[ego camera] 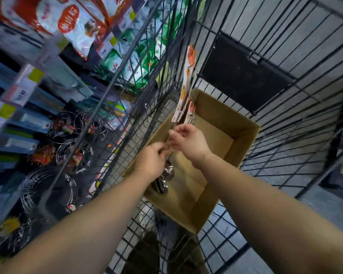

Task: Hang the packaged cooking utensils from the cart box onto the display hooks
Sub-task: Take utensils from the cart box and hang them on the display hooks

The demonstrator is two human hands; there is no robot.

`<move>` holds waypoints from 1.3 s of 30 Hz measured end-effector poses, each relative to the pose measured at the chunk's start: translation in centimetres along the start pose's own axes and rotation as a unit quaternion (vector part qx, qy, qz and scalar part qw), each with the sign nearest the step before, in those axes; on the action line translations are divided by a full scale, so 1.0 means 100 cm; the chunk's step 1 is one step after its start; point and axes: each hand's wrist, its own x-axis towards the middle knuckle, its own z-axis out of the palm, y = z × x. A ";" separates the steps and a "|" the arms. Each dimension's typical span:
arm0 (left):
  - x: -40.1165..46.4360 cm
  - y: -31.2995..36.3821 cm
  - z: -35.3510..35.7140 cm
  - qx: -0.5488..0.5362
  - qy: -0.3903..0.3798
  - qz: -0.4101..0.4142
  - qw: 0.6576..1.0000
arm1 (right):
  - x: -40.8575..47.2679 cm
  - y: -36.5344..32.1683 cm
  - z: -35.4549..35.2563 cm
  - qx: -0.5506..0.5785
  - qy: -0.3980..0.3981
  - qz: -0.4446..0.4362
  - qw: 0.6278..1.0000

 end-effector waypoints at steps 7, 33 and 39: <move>0.004 -0.022 -0.018 -0.108 0.041 -0.039 0.992 | 0.015 0.051 -0.016 -0.078 0.074 0.171 0.979; -0.055 -0.016 -0.066 -0.085 0.038 0.061 0.994 | -0.060 0.048 0.009 -0.119 0.186 0.185 0.958; -0.103 0.007 -0.099 -0.082 0.038 0.074 0.993 | -0.123 -0.006 -0.014 -0.177 0.209 0.115 0.955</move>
